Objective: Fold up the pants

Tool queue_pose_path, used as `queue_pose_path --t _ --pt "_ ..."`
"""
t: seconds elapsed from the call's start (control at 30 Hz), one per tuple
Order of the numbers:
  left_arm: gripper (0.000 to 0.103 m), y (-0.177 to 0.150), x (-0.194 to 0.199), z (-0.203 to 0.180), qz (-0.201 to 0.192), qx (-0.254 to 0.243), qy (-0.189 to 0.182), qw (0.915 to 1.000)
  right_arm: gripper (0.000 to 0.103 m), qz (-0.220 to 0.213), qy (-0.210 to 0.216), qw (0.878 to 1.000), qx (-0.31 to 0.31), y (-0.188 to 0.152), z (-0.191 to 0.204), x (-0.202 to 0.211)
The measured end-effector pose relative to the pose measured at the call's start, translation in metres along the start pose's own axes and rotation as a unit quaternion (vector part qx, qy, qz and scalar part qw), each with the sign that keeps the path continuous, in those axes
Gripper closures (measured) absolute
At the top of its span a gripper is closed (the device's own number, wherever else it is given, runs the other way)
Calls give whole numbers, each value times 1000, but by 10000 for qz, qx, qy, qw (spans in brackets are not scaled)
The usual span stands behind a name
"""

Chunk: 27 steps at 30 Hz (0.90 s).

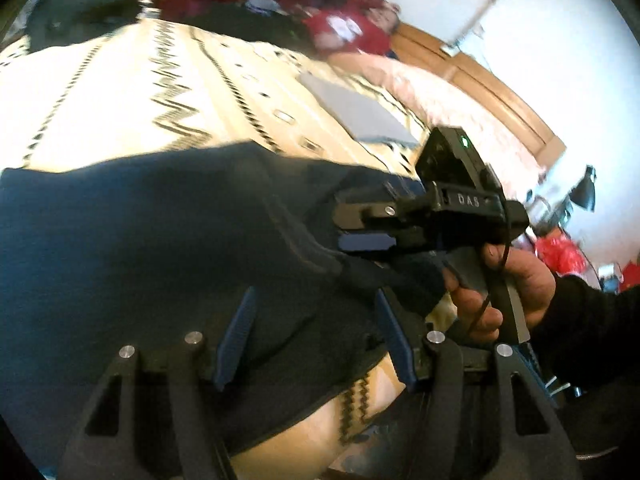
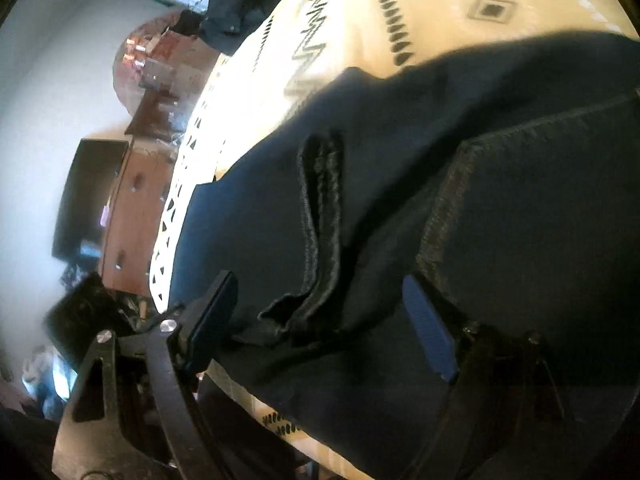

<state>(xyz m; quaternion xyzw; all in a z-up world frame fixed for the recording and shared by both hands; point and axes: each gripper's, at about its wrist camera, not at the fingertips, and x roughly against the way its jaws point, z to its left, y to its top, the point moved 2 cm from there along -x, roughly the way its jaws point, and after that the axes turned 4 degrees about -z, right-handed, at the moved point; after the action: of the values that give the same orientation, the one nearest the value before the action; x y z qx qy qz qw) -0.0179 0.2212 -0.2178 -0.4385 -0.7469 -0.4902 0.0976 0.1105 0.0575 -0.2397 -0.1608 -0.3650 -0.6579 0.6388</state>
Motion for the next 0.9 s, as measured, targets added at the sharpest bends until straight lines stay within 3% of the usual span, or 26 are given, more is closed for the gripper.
queue_pose_path --t 0.3,0.37,0.4,0.6,0.67,0.73,0.8,0.9 --pt "40 4 41 67 -616 872 558 9927 19 314 -1012 9908 839 4 19 -28" --pt "40 3 48 79 -717 1033 661 9899 39 331 -860 9927 778 4 24 -29" --pt "40 3 50 81 -735 1043 683 9895 55 370 -793 9931 785 3 27 -27" --pt "40 3 65 91 -823 1065 806 9876 50 -273 -1654 9755 1427 2 44 5" --pt "40 2 62 95 -820 1122 826 9868 50 -409 -1290 9781 1582 2 53 5" --pt "40 3 59 97 -805 1144 835 9866 50 -170 -1105 9812 1572 3 48 -14" --pt "40 4 57 96 -821 1140 825 9866 49 168 -1154 9856 1226 4 26 -37" --pt "40 5 58 100 -832 1159 824 9863 51 189 -639 9953 696 1 12 -36"
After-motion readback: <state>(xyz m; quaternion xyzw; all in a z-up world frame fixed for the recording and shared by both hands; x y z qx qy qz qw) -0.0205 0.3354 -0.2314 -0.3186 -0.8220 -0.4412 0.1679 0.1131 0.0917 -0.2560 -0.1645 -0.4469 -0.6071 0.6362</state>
